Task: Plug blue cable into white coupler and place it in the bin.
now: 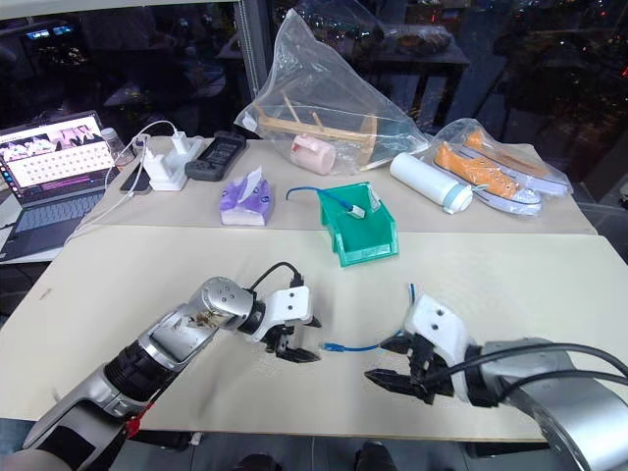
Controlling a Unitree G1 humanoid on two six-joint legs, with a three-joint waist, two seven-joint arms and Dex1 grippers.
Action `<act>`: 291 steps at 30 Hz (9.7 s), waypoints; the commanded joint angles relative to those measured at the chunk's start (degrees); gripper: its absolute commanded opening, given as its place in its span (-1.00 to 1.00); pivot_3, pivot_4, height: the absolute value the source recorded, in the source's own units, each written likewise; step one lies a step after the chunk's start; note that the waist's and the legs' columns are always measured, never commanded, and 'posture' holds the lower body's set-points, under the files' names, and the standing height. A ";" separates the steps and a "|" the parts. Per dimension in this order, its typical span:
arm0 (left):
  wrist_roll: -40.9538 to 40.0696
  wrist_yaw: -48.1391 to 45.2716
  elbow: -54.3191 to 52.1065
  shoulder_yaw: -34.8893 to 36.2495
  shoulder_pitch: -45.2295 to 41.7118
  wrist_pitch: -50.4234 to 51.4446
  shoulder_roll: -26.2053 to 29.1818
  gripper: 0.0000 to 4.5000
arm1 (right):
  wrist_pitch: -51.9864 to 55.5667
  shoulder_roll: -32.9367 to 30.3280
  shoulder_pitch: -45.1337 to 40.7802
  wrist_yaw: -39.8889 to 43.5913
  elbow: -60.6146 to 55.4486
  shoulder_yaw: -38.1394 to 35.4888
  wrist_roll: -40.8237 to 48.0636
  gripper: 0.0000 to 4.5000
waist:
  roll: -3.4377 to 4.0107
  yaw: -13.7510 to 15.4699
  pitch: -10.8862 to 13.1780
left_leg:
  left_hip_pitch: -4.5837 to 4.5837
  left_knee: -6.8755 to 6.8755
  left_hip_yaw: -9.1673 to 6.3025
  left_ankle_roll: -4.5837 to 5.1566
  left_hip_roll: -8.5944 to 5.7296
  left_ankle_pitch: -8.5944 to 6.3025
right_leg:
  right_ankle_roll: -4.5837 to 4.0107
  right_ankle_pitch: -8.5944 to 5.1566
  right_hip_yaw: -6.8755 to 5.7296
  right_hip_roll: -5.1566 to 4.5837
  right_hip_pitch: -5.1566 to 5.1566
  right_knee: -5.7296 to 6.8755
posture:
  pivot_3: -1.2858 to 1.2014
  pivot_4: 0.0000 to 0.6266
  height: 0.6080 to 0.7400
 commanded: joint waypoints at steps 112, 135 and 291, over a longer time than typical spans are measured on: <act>-13.35 37.39 -26.38 43.74 55.23 -9.16 -17.09 0.99 | -36.92 28.04 -2.64 -79.84 9.34 16.75 75.07 -1.00 | 0.08 -0.50 -0.11 | 0.17 -0.23 -0.01 -0.05 0.13 0.02 | -0.16 -0.03 0.06 0.09 -0.04 0.05 | 0.03 -0.52 1.00; -4.61 35.65 -12.23 26.42 37.86 -8.11 -13.12 -0.69 | -37.79 23.90 -1.54 -79.92 8.41 13.85 70.41 -1.00 | 0.42 0.00 -0.39 | 0.18 -0.20 -0.04 -0.04 0.10 0.02 | -0.15 -0.03 0.02 0.09 0.06 0.06 | 0.03 -0.52 1.00; -11.19 31.08 -9.70 6.71 2.02 31.79 -24.21 -0.69 | -6.07 23.30 -1.85 -71.55 13.34 22.79 40.79 -1.00 | 0.20 -0.61 -0.65 | 0.23 -0.20 -0.10 -0.02 0.07 0.02 | -0.07 -0.06 0.04 0.12 0.19 -0.09 | 0.03 -0.52 1.00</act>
